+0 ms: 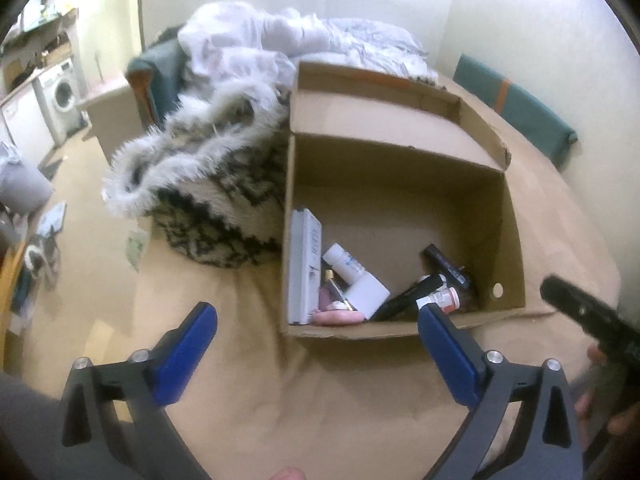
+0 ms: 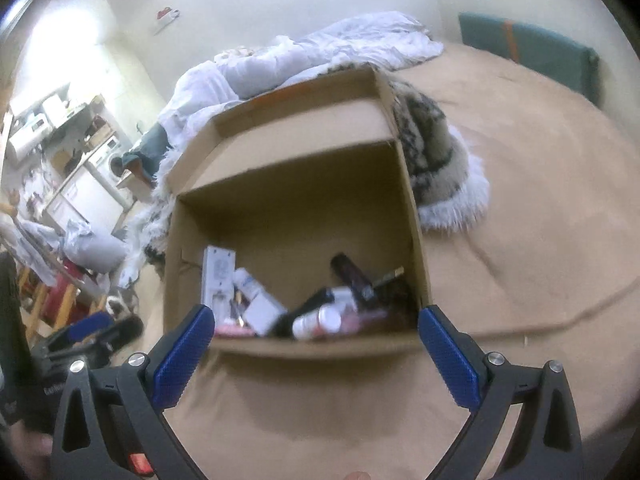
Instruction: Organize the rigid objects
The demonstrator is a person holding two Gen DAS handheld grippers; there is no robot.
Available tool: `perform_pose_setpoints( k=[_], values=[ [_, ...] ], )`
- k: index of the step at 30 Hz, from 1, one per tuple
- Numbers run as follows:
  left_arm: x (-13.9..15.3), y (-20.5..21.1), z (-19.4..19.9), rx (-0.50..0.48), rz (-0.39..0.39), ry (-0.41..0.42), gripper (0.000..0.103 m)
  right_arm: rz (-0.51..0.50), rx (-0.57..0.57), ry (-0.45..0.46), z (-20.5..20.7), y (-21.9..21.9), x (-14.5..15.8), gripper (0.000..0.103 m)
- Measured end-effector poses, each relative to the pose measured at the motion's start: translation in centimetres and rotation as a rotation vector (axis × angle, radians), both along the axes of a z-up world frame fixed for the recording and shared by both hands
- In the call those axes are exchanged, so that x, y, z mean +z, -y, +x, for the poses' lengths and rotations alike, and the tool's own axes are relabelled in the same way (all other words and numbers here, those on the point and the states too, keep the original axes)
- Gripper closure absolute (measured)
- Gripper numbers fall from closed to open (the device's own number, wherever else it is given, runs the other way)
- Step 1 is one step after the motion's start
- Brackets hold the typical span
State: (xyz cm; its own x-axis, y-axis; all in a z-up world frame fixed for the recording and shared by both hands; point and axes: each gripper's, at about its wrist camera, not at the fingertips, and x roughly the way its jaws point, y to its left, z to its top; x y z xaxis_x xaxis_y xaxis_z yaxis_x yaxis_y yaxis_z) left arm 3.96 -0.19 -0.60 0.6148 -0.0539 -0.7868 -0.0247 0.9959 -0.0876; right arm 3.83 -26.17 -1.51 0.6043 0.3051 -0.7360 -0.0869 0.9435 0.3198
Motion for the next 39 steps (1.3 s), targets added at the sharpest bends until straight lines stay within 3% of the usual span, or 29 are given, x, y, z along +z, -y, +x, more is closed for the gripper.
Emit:
perform_pose_setpoints(
  k=[3, 13, 21, 39],
  values=[
    [0.9, 0.1, -1.4, -0.015, 0.025, 0.041, 0.003, 0.010, -0.031, -0.012, -1.6, 0.2, -0.5, 0.000],
    [1.7, -0.1, -2.6, 0.008, 0.068, 0.119, 0.003, -0.102, -0.069, 0.034, -3.2, -1.3, -0.8, 0.000],
    [0.8, -0.1, -1.8, 0.018, 0.047, 0.092, 0.003, -0.152, -0.075, 0.040, -2.5, -1.8, -1.5, 0.000],
    [0.2, 0.5, -2.0, -0.005, 0.056, 0.074, 0.003, -0.151, -0.078, 0.030, -2.4, -1.7, -1.7, 0.000]
  ],
)
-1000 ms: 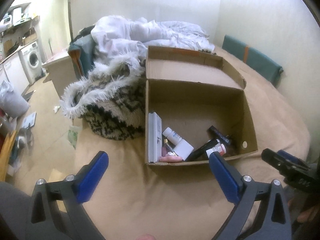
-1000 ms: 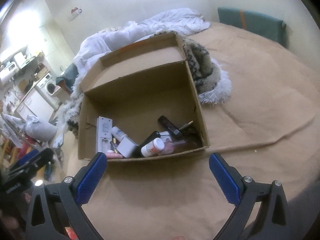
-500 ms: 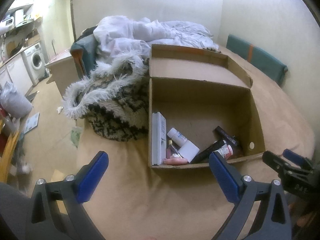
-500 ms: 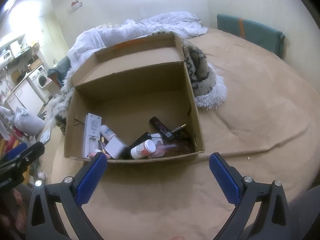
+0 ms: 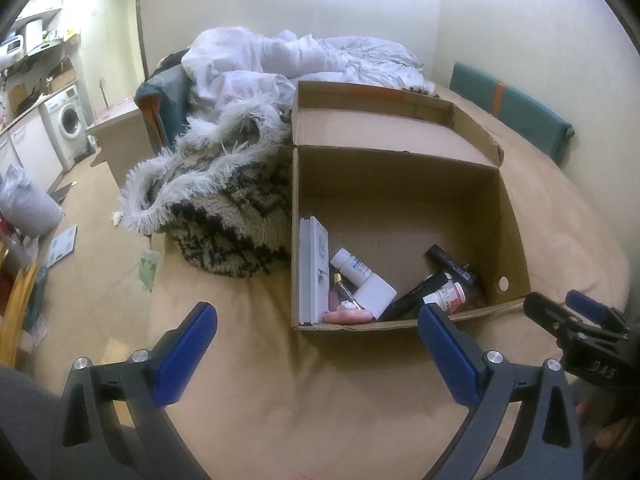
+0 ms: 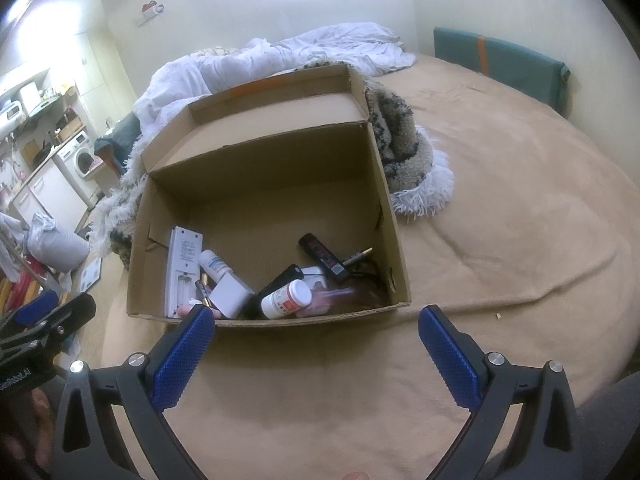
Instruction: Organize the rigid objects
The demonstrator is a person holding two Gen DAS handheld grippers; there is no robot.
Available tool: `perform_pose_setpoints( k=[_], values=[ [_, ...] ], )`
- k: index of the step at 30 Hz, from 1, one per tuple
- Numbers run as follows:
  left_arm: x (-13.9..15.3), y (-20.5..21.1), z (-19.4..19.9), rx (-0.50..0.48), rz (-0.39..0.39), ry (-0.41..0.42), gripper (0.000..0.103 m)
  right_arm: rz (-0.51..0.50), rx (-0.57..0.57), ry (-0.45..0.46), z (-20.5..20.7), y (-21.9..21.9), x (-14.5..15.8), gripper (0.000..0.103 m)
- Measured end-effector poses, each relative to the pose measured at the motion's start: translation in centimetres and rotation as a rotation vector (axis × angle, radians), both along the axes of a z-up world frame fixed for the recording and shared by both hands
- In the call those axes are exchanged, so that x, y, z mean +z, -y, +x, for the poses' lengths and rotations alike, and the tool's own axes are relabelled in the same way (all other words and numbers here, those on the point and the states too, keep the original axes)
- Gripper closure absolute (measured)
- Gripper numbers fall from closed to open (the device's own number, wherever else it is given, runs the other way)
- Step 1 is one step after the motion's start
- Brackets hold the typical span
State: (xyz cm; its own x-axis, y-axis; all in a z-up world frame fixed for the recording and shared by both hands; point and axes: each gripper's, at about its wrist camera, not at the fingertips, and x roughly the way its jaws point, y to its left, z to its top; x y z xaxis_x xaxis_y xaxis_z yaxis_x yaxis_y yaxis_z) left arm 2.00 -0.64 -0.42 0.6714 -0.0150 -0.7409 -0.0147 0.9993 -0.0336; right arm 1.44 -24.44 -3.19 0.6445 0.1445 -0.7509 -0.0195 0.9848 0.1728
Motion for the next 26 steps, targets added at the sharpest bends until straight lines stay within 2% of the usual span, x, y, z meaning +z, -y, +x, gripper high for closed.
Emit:
perform_pose_setpoints(
  k=[26],
  values=[
    [-0.41, 0.05, 0.02, -0.036, -0.011, -0.018, 0.003, 0.003, -0.003, -0.012, 0.16, 0.06, -0.15, 0.000]
  ],
)
